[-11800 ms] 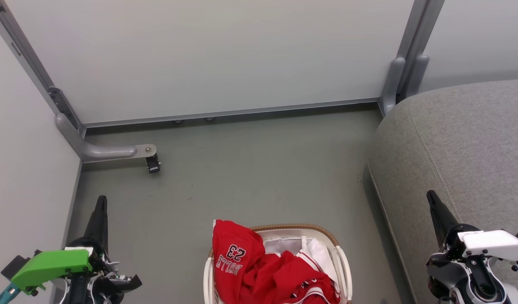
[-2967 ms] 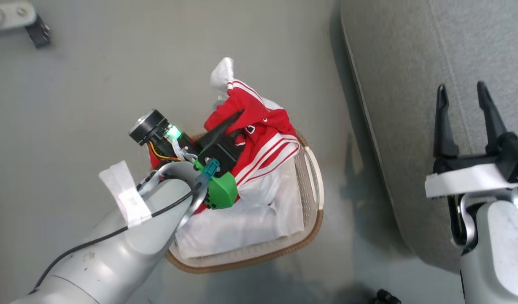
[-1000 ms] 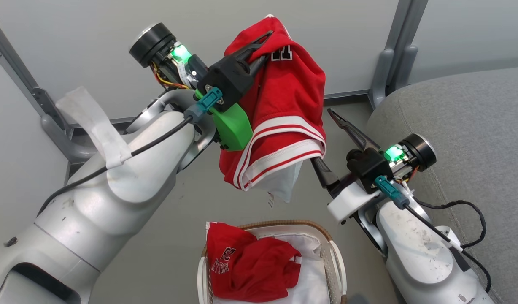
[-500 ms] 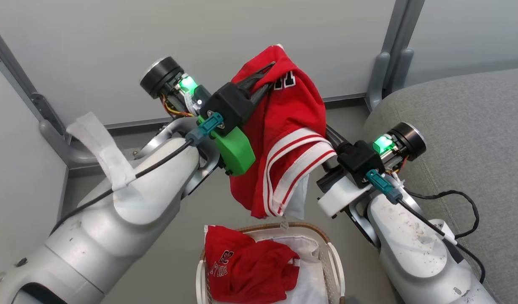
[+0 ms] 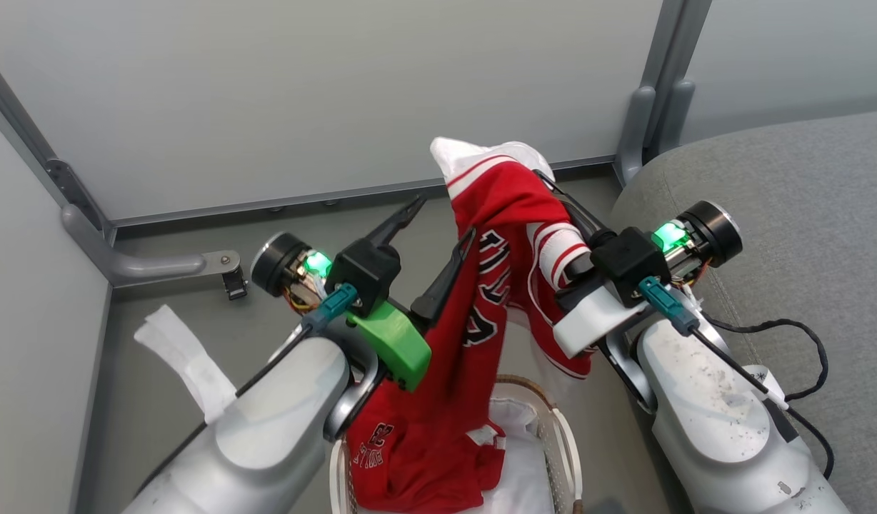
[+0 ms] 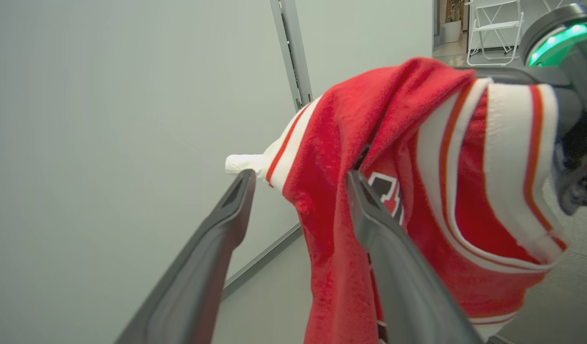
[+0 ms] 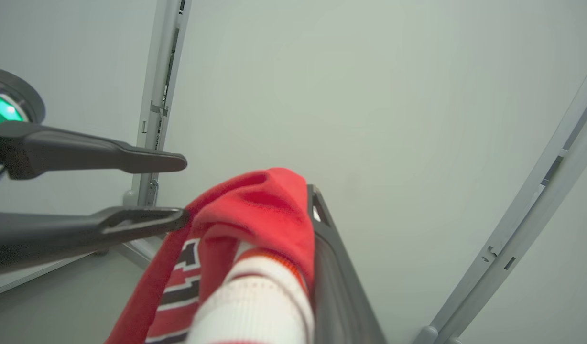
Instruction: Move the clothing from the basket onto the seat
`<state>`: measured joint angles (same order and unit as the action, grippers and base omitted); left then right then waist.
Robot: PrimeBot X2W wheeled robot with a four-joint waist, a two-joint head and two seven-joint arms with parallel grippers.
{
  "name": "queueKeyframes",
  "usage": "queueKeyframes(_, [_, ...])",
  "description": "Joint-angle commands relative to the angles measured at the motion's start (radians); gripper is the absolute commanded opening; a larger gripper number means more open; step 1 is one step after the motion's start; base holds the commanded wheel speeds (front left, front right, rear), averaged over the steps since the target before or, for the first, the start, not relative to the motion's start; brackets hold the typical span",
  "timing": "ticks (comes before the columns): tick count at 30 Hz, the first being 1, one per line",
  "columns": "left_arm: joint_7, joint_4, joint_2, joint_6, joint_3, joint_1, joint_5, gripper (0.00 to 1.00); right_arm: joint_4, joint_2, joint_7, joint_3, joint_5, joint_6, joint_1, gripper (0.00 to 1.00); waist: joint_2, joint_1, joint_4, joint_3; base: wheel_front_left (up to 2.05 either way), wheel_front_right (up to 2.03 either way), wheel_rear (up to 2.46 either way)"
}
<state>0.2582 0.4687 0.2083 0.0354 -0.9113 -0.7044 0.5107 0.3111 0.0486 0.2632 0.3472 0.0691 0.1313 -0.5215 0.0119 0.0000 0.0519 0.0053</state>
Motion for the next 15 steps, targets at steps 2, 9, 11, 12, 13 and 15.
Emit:
queueKeyframes(2, [0.008,-0.016,-0.015,-0.013,0.031,0.058,0.015,1.0,0.007,0.003,0.002,-0.023,0.018,-0.001,0.011,0.0,-0.0119,0.0,-0.002,0.002,0.0,0.0,0.0])
queueKeyframes(9, [0.007,-0.034,-0.031,-0.001,0.094,0.208,-0.02,1.0,0.02,0.003,0.002,-0.115,0.05,-0.001,0.032,0.0,-0.0119,0.0,0.001,0.008,0.0,0.0,0.0])
queueKeyframes(11, [0.008,-0.03,-0.034,0.008,0.113,0.249,-0.04,1.0,0.025,0.003,0.002,-0.143,0.065,-0.001,0.045,0.0,-0.0119,0.0,0.006,0.012,0.0,0.0,0.0])
queueKeyframes(12, [0.008,-0.029,-0.036,0.01,0.119,0.259,-0.046,1.0,0.026,0.003,0.002,-0.151,0.07,-0.001,0.047,0.0,-0.0119,0.0,0.008,0.013,0.0,0.0,0.0])
queueKeyframes(13, [0.008,-0.028,-0.037,0.014,0.127,0.268,-0.054,1.0,0.027,0.003,0.002,-0.16,0.075,-0.001,0.048,0.0,-0.0119,0.0,0.012,0.015,0.0,0.0,0.0])
queueKeyframes(15, [0.008,-0.027,-0.042,0.019,0.142,0.284,-0.066,1.0,0.028,0.003,0.002,-0.173,0.082,-0.001,0.053,0.0,-0.0119,0.0,0.02,0.019,0.0,0.0,0.0])
